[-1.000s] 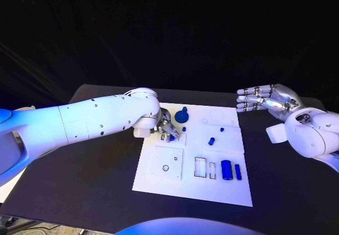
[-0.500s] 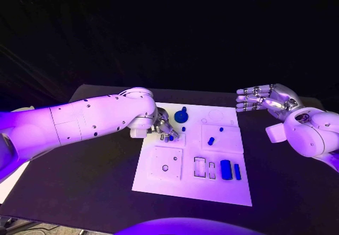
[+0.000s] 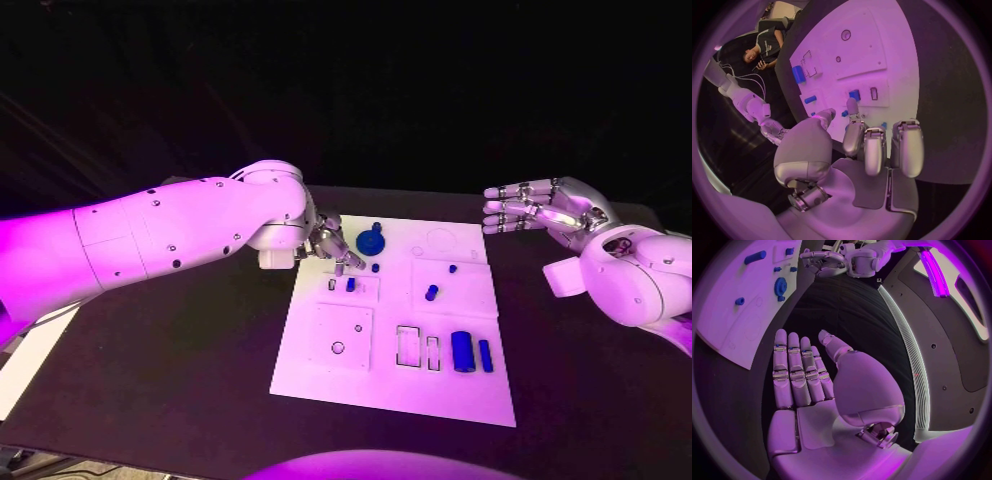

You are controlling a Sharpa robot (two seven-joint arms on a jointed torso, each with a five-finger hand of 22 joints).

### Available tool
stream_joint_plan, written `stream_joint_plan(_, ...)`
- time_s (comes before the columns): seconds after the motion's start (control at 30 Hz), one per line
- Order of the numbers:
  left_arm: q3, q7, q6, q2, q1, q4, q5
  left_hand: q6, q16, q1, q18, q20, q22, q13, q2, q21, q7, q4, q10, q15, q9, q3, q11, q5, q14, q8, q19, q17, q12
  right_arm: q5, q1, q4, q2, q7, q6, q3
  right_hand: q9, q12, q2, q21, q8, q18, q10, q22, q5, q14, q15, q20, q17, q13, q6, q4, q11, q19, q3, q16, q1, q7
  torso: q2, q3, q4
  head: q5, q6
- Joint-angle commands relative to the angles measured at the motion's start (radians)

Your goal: Assemble the parts on the task board

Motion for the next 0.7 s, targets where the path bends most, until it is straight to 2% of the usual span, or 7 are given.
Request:
stream_joint_plan(0.03,0.005,-0.045,0.021,0.001,0.022,-0.014,0.011,-0.056,0.003,0.044,0.0,-0.001,0.098,-0.05,0.001,-0.026,0.02,-0.008,-0.035,0.005,-0.017,-0.013,0.015,0.001,0.107,-0.038,0.028,0.263,-0.045,-0.007,-0.001,-0.002,0.001,0.005,0.014,0.0,-0.001,-0.004,-0.007,-0.006,-0.004,0.006,-0.006,-0.001,0.006,-0.002,0.001,-0.001,-0.002,-0.001,-0.003,-0.003,0.002,0.009,0.005,-0.003,0.001,0.004,0.001,0.0002,0.001,0.001,0.006)
stream_joint_plan(0.17,0.008,-0.03,-0.03,0.028,0.052,-0.09,0.042,-0.119,0.003,0.107,0.009,0.023,0.056,-0.155,0.0,-0.057,0.059,-0.013,-0.103,0.034,-0.063,-0.04,0.048,0.0,0.107,-0.107,0.01,0.263,-0.137,-0.007,-0.001,-0.005,0.002,0.007,0.012,0.0,-0.001,-0.004,-0.007,-0.006,-0.004,0.006,-0.006,-0.001,0.006,-0.002,0.001,-0.001,-0.002,-0.001,-0.003,-0.003,0.002,0.009,0.005,-0.003,0.001,0.004,0.0,0.0004,0.0016,0.001,0.009)
stream_joint_plan(0.2,0.007,-0.023,-0.047,0.04,0.057,-0.119,0.047,-0.122,0.003,0.115,0.01,0.027,0.051,-0.17,-0.006,-0.061,0.062,-0.013,-0.111,0.037,-0.071,-0.05,0.052,-0.014,0.107,-0.115,0.007,0.263,-0.15,-0.007,-0.001,-0.006,0.003,0.007,0.012,0.0,-0.001,-0.004,-0.007,-0.006,-0.004,0.006,-0.006,-0.001,0.006,-0.002,0.001,-0.001,-0.002,-0.001,-0.003,-0.003,0.002,0.009,0.005,-0.003,0.001,0.004,0.0,0.0011,0.0012,0.001,0.01)
stream_joint_plan(0.27,0.005,-0.012,-0.064,0.061,0.063,-0.165,0.048,-0.123,0.003,0.139,0.012,0.035,0.045,-0.184,-0.007,-0.067,0.067,-0.003,-0.117,0.043,-0.09,-0.074,0.057,-0.101,0.107,-0.132,0.005,0.263,-0.159,-0.007,-0.001,-0.007,0.004,0.008,0.011,0.0,-0.001,-0.004,-0.007,-0.006,-0.004,0.006,-0.006,-0.001,0.006,-0.002,0.001,-0.001,-0.002,-0.001,-0.003,-0.003,0.002,0.009,0.005,-0.003,0.001,0.004,0.001,0.001,0.0006,0.0,0.014)
stream_joint_plan(0.3,0.003,-0.006,-0.07,0.072,0.066,-0.189,0.043,-0.121,0.003,0.148,0.012,0.037,0.046,-0.185,-0.007,-0.066,0.068,-0.001,-0.117,0.043,-0.095,-0.082,0.058,-0.118,0.107,-0.135,0.006,0.263,-0.159,-0.007,-0.001,-0.008,0.005,0.008,0.011,0.0,-0.001,-0.004,-0.007,-0.006,-0.004,0.006,-0.006,-0.001,0.006,-0.002,0.001,-0.001,-0.002,-0.001,-0.003,-0.003,0.002,0.009,0.005,-0.003,0.001,0.004,0.001,0.0001,-0.0002,0.0,0.015)
stream_joint_plan(0.5,-0.007,0.015,-0.047,0.127,0.071,-0.305,-0.004,-0.065,0.003,0.19,0.008,0.035,0.067,-0.172,0.003,-0.053,0.055,0.02,-0.099,0.037,-0.101,-0.125,0.049,-0.131,0.107,-0.112,0.018,0.263,-0.139,-0.007,-0.001,-0.011,0.007,0.008,0.01,0.0,-0.001,-0.004,-0.007,-0.006,-0.004,0.006,-0.006,-0.001,0.006,-0.002,0.001,-0.001,-0.002,-0.001,-0.003,-0.003,0.002,0.009,0.005,-0.003,0.001,0.004,0.006,-0.0034,-0.0016,0.0,0.026)
stream_joint_plan(0.7,-0.024,0.019,0.011,0.167,0.071,-0.374,-0.037,-0.051,0.003,0.203,0.005,0.03,0.08,-0.16,0.012,-0.044,0.047,0.026,-0.09,0.031,-0.093,-0.144,0.042,-0.131,0.107,-0.097,0.024,0.263,-0.127,-0.007,-0.001,-0.012,0.009,0.009,0.009,0.0,-0.001,-0.004,-0.007,-0.006,-0.004,0.006,-0.006,-0.001,0.006,-0.002,0.001,-0.001,-0.002,-0.001,-0.003,-0.003,0.002,0.009,0.005,-0.003,0.001,0.004,0.005,-0.0035,-0.0006,0.004,0.022)
